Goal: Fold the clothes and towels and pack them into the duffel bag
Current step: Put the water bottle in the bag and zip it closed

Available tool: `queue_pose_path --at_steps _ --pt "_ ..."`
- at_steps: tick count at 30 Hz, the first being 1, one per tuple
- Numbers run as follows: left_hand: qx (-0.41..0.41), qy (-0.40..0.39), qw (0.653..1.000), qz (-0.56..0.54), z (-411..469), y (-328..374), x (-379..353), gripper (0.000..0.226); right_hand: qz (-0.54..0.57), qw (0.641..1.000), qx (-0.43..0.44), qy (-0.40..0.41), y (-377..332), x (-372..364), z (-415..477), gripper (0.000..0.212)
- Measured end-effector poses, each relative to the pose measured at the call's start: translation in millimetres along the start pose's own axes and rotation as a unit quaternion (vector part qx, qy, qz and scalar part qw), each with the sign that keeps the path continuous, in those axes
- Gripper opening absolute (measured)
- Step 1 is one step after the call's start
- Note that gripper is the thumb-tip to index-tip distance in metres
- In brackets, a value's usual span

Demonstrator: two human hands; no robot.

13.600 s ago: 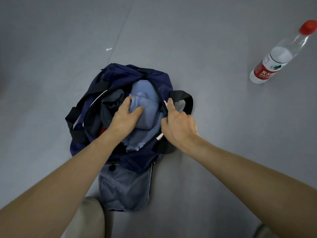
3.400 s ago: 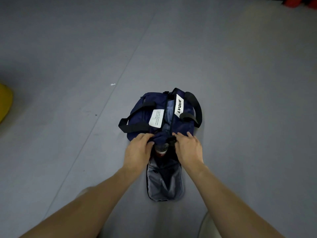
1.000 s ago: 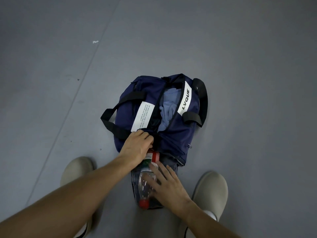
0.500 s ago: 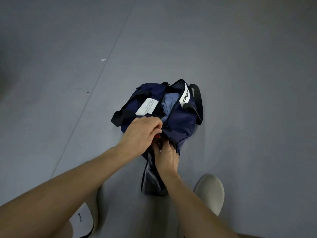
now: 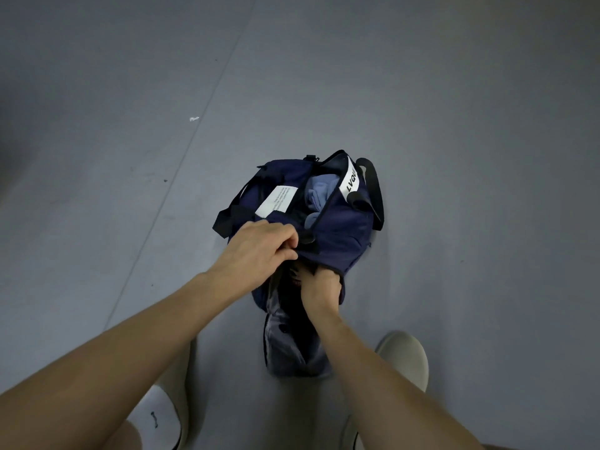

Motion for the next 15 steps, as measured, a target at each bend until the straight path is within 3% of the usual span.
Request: queue_pose_path --at_steps 2,5,8,11,15 --pt "0.001 0.007 0.999 0.038 -10.9 -11.9 -14.1 0.024 0.041 0.999 -0.001 0.019 11.0 -2.6 -7.1 0.019" --pt "-0.008 0.033 0.997 0.066 -28.5 -17.0 -36.4 0.024 0.11 0.994 -0.019 0.021 26.7 -11.3 -15.3 0.024" --pt "-0.046 0.083 0.994 0.06 -37.5 -8.4 -50.8 0.012 0.074 0.997 -0.011 0.036 32.3 -16.4 -20.3 0.029" --pt "-0.084 0.097 0.99 0.055 -42.5 -1.1 -58.6 0.014 0.009 0.999 -0.017 0.051 32.0 -17.9 -18.9 0.021" --pt "-0.102 0.078 0.99 0.06 -46.0 -3.8 -53.6 0.025 -0.119 0.992 -0.024 -0.012 36.6 -9.0 -19.4 0.028"
Point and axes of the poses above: each hand's wrist, its own z-axis towards the middle knuckle, its own x-axis out of the back of the hand, y = z × x, the point moved 1 cm from there along z, towards the middle knuckle, and after that the axes turned 4 degrees about -z, right-handed, at the moved point
